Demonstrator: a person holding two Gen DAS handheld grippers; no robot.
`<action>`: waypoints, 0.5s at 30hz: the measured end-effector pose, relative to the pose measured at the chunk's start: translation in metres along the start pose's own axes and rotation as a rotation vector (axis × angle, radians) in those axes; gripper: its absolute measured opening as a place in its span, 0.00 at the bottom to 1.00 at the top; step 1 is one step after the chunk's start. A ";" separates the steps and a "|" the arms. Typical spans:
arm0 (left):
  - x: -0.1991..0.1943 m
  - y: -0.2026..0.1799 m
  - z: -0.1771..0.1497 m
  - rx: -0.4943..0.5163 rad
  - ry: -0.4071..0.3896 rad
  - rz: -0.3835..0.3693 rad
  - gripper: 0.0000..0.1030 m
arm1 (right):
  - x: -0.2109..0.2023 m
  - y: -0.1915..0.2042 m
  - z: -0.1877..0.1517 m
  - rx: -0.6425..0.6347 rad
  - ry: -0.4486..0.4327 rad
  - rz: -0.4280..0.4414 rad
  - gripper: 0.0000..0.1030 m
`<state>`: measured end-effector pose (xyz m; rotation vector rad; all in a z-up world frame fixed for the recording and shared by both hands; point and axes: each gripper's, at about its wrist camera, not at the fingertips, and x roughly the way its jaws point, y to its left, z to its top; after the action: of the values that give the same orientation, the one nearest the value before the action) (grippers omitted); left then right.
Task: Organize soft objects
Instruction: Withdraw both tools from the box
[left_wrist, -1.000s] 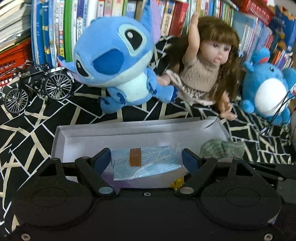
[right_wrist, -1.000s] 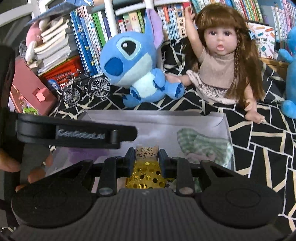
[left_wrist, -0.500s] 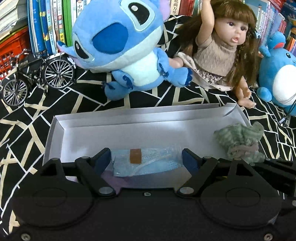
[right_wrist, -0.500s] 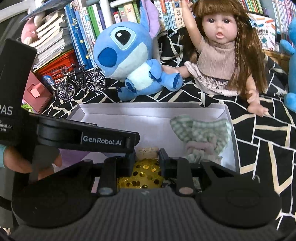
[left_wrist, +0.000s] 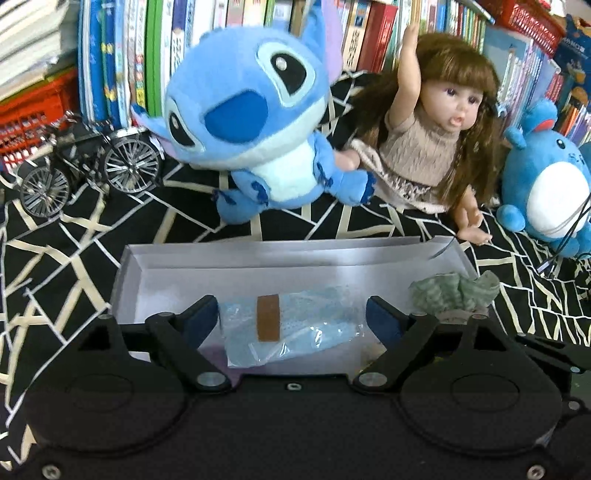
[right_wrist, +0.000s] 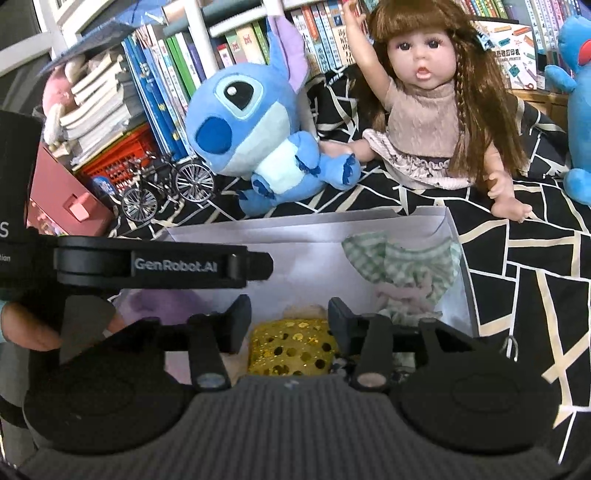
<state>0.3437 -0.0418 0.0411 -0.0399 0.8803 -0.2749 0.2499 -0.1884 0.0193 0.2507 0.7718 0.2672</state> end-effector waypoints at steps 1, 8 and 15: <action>-0.004 0.000 0.000 0.002 -0.010 0.003 0.87 | -0.003 0.001 0.000 -0.003 -0.008 0.002 0.64; -0.025 -0.002 -0.009 0.038 -0.039 -0.005 0.88 | -0.033 0.006 -0.005 -0.036 -0.065 0.001 0.72; -0.055 -0.005 -0.032 0.053 -0.124 0.004 0.91 | -0.067 0.006 -0.024 -0.081 -0.134 0.018 0.81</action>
<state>0.2847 -0.0302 0.0623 -0.0058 0.7497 -0.2894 0.1857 -0.2018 0.0487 0.1971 0.6253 0.2945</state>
